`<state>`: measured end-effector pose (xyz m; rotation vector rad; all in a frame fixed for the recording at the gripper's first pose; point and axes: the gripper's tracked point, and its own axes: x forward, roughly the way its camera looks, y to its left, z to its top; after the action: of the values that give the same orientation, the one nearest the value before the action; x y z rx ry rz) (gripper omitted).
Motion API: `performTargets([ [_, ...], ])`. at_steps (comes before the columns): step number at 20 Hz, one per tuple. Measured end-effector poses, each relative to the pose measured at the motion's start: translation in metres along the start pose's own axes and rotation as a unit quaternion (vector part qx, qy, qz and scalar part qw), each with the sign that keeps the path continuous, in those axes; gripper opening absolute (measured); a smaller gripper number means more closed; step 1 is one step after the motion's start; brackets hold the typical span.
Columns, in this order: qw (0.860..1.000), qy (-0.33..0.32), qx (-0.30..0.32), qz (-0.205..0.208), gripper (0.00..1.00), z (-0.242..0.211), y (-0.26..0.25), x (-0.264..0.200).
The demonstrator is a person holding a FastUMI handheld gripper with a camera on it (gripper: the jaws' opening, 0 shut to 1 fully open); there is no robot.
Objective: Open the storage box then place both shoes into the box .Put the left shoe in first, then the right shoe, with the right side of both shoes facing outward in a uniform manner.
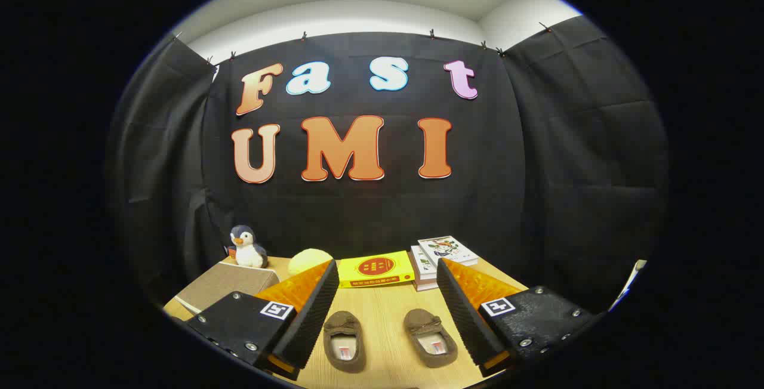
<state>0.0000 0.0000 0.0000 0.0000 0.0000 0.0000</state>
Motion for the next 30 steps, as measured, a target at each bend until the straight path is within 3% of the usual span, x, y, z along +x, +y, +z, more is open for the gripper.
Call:
performTargets([
  [12,0.998,0.038,0.013,0.049,0.98,-0.031,0.015,0.003],
  [18,0.988,0.087,0.053,0.117,0.98,-0.073,0.039,0.020],
  [20,0.974,0.125,0.097,0.161,0.98,-0.098,0.061,0.024],
  [22,0.952,0.167,0.155,0.207,0.98,-0.124,0.084,0.023],
  [24,0.913,0.213,0.227,0.262,0.98,-0.147,0.112,0.017],
  [26,0.874,0.253,0.295,0.292,0.98,-0.165,0.132,0.011],
  [30,0.822,0.310,0.353,0.322,0.98,-0.194,0.164,0.004],
])
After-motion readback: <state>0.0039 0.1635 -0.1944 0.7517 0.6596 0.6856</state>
